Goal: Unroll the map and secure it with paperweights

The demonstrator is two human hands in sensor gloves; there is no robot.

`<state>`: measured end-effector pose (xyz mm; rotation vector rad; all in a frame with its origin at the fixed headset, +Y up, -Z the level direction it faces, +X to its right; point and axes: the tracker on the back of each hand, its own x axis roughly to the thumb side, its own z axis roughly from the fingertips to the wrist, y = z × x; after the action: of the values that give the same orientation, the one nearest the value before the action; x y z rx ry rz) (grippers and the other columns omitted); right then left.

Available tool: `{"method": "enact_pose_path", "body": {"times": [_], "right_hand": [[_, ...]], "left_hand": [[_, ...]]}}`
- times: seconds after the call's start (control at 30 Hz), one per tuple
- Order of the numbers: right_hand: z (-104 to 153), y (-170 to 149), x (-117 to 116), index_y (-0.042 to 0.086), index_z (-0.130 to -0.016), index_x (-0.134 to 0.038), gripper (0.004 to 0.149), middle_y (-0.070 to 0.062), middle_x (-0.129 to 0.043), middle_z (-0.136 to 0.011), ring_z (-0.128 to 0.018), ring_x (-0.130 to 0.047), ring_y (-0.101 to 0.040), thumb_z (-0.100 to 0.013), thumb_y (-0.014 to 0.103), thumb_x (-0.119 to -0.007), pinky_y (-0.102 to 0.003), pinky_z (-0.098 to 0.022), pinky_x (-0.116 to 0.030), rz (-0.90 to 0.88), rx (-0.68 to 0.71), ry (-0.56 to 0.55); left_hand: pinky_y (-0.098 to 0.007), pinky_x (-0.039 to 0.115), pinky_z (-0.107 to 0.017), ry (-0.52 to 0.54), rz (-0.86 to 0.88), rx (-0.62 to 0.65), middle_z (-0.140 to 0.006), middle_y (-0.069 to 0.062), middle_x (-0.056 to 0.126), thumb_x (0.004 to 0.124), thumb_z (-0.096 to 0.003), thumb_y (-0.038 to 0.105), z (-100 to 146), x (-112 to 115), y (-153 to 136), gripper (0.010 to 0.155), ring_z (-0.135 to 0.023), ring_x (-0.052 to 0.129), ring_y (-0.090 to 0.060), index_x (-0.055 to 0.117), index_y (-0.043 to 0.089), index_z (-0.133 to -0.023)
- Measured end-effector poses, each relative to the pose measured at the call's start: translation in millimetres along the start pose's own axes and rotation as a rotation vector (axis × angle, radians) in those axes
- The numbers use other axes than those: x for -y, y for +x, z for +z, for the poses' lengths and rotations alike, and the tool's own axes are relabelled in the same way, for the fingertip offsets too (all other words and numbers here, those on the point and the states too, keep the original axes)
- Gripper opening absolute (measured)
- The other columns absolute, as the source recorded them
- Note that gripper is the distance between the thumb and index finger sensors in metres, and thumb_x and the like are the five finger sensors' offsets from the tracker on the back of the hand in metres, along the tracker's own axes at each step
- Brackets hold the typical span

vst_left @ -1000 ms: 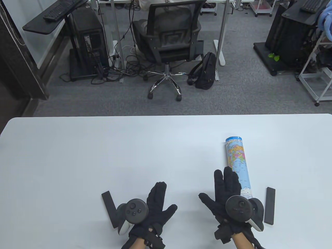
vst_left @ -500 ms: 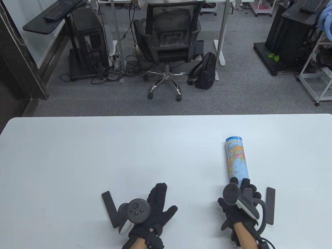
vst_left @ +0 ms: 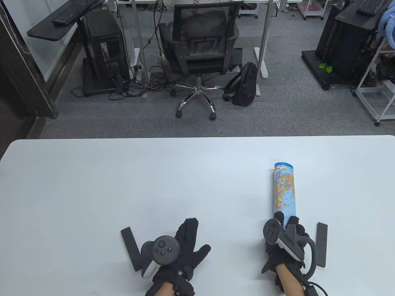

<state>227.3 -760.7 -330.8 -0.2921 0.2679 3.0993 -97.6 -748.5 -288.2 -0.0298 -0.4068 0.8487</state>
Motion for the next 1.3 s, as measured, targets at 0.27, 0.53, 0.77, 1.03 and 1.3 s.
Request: {"method": "enact_pose_path", "body": {"times": [0.27,0.53,0.77,1.03,1.3], "right_hand": [[4,1,7,0.007,-0.103,-0.018,0.071,-0.046,-0.032,-0.1,-0.083,-0.056,-0.066,-0.055,0.017,-0.069,-0.071,-0.054,-0.056,-0.018,-0.007,-0.095],[11,-10,19,0.005,-0.103,-0.029,0.066,-0.046,-0.045,-0.097,-0.077,-0.074,-0.06,-0.052,0.011,-0.069,-0.065,-0.049,-0.071,-0.168,-0.011,-0.248],[34,-4,41,0.004,-0.103,-0.032,0.064,-0.046,-0.049,-0.096,-0.074,-0.079,-0.058,-0.051,0.011,-0.069,-0.063,-0.046,-0.075,-0.383,0.122,-0.376],[59,20,48,0.002,-0.103,-0.037,0.062,-0.046,-0.051,-0.095,-0.071,-0.082,-0.058,-0.05,0.011,-0.069,-0.063,-0.044,-0.077,-0.773,0.412,-0.326],[66,45,34,0.001,-0.103,-0.038,0.062,-0.046,-0.05,-0.096,-0.071,-0.082,-0.058,-0.051,0.012,-0.069,-0.062,-0.044,-0.077,-1.136,0.664,-0.089]], "left_hand": [[-0.065,0.045,-0.067,-0.002,0.001,0.004,-0.112,-0.022,0.029,0.073,-0.0532,0.051,0,1,0,0.083,-0.099,0.038,-0.051,0.022,0.016,-0.109],[-0.065,0.045,-0.067,0.005,0.006,0.011,-0.112,-0.022,0.029,0.073,-0.0533,0.051,0,1,1,0.083,-0.099,0.038,-0.051,0.022,0.016,-0.109],[-0.065,0.045,-0.067,0.019,0.027,0.018,-0.112,-0.022,0.029,0.072,-0.0535,0.051,0,1,1,0.083,-0.099,0.038,-0.051,0.022,0.016,-0.109],[-0.063,0.046,-0.068,0.042,0.199,0.01,-0.112,-0.022,0.03,0.071,-0.0541,0.052,1,2,-2,0.082,-0.099,0.04,-0.051,0.022,0.016,-0.109],[-0.062,0.048,-0.068,0.035,0.518,-0.071,-0.112,-0.023,0.032,0.067,-0.0557,0.052,1,14,-14,0.08,-0.099,0.043,-0.05,0.021,0.014,-0.109]]}}
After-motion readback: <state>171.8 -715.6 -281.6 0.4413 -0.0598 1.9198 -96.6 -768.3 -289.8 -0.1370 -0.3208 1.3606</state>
